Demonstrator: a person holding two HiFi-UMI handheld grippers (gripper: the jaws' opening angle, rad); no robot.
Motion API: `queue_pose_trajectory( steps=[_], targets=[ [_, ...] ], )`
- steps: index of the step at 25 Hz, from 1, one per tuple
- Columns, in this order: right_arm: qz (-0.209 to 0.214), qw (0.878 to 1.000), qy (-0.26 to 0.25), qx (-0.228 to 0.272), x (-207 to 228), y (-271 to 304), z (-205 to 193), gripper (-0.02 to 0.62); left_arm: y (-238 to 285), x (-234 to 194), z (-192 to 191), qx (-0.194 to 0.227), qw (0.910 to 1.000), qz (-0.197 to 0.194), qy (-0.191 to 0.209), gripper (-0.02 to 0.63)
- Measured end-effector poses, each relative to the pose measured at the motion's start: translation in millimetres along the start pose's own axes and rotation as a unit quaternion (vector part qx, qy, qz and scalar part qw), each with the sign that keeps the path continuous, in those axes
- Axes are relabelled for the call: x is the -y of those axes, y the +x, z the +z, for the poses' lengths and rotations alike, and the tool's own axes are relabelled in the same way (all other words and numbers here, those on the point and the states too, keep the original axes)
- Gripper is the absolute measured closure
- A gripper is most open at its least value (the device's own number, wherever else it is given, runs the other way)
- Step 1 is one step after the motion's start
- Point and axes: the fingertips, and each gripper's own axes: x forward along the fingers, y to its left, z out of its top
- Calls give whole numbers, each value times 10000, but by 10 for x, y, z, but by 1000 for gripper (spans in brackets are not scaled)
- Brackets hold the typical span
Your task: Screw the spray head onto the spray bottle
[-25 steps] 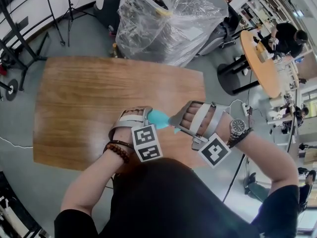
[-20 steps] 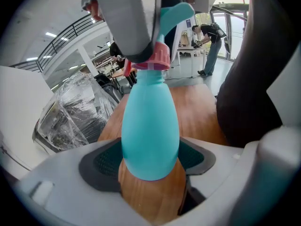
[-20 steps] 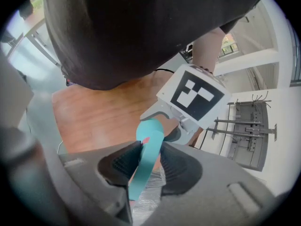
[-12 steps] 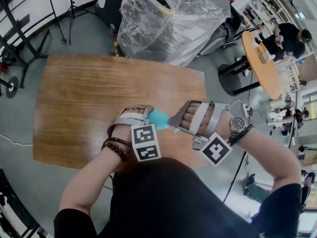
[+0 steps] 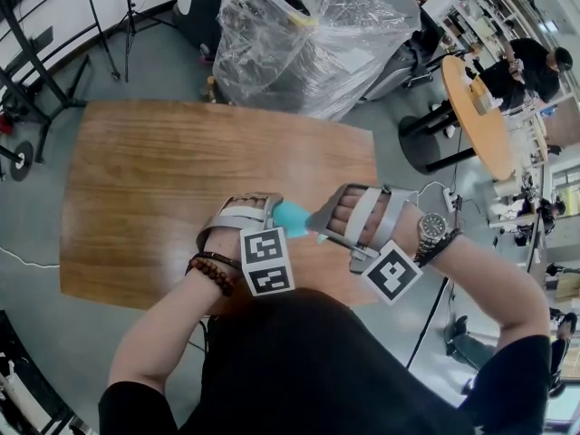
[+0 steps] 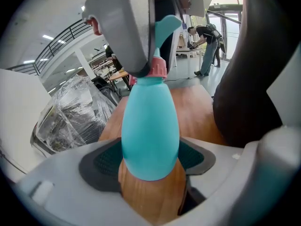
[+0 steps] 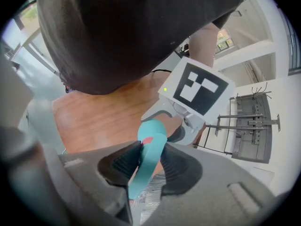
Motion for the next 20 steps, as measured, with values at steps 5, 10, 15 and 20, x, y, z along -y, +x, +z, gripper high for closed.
queue_pose_trajectory(
  steps=[5,10,15,20],
  targets=[
    [105,9992,372,-114,2,48,-36,474,31,-13,-8,-49,9999,51,-75,216],
    [760,9721,2218,-95,-42,86,-148,474,35,-78,-8,-35,9996,271,-118,219],
    [1100,8576,5023,-98,24,189,-333,474,56,-199,-38,-82,9979,571,-301,219],
    [1348,5729,8083,180,-10,305,-492,472,84,-227,-108,-215,9956,864,-305,222]
  ],
)
